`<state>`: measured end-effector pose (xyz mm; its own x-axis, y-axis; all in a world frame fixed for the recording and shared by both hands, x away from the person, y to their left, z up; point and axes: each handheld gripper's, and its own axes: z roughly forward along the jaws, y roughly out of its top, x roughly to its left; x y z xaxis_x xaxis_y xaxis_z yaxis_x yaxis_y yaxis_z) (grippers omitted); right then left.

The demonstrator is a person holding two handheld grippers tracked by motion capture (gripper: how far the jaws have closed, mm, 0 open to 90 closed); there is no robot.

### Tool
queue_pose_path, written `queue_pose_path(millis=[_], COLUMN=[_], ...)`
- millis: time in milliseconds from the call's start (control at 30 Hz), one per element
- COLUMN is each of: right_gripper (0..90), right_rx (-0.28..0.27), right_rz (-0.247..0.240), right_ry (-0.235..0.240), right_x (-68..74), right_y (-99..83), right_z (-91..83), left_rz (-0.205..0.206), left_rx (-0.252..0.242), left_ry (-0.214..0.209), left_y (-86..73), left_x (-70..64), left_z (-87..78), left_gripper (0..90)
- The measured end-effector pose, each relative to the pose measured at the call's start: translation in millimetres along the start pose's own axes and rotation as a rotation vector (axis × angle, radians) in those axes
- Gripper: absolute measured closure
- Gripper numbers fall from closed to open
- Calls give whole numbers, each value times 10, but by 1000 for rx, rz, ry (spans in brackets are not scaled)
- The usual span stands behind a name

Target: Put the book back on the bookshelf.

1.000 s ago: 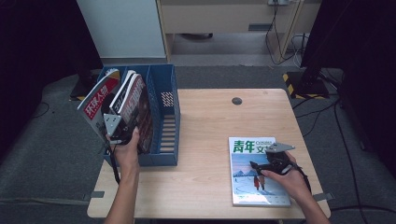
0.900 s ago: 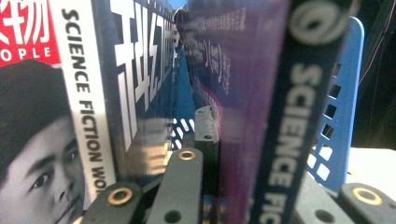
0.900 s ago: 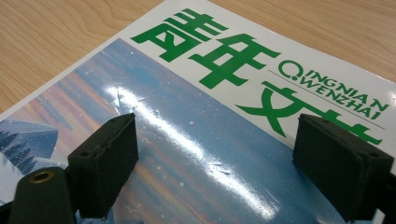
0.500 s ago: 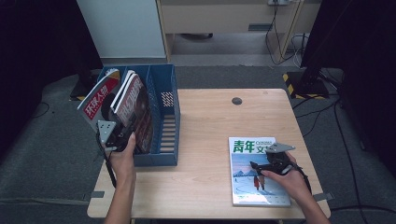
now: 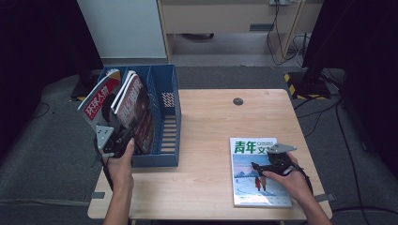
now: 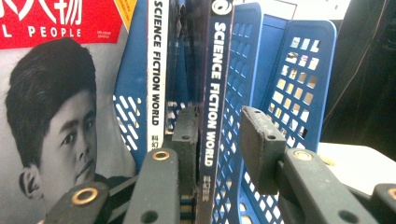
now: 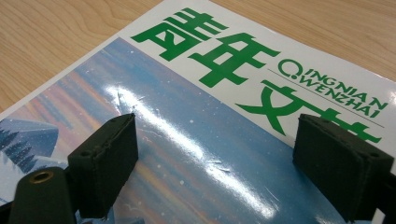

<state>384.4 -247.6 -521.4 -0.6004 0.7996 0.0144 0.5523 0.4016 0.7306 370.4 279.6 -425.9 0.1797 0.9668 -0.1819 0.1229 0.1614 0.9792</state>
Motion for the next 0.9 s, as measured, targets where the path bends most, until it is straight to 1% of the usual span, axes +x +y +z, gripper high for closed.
queue_pose_path(millis=[167, 367, 600, 700, 900], right_gripper=[142, 142, 142, 142, 142], right_rx=[0, 0, 0, 0, 0], right_rz=[0, 0, -3, 0, 0], right_ry=[0, 0, 0, -1, -1], right_x=[0, 0, -1, 1, 1], right_y=[0, 0, 0, 0, 0], right_z=[0, 0, 0, 0, 0], left_rz=[6, 9, 25, 23, 19], left_rx=[24, 49, 59, 58, 54], left_ry=[3, 1, -7, -8, -13], left_y=[20, 40, 36, 41, 39], left_x=[-11, 30, 32, 44, 62], left_z=[-20, -35, -82, -105, -178], left_gripper=[646, 633, 626, 648, 632])
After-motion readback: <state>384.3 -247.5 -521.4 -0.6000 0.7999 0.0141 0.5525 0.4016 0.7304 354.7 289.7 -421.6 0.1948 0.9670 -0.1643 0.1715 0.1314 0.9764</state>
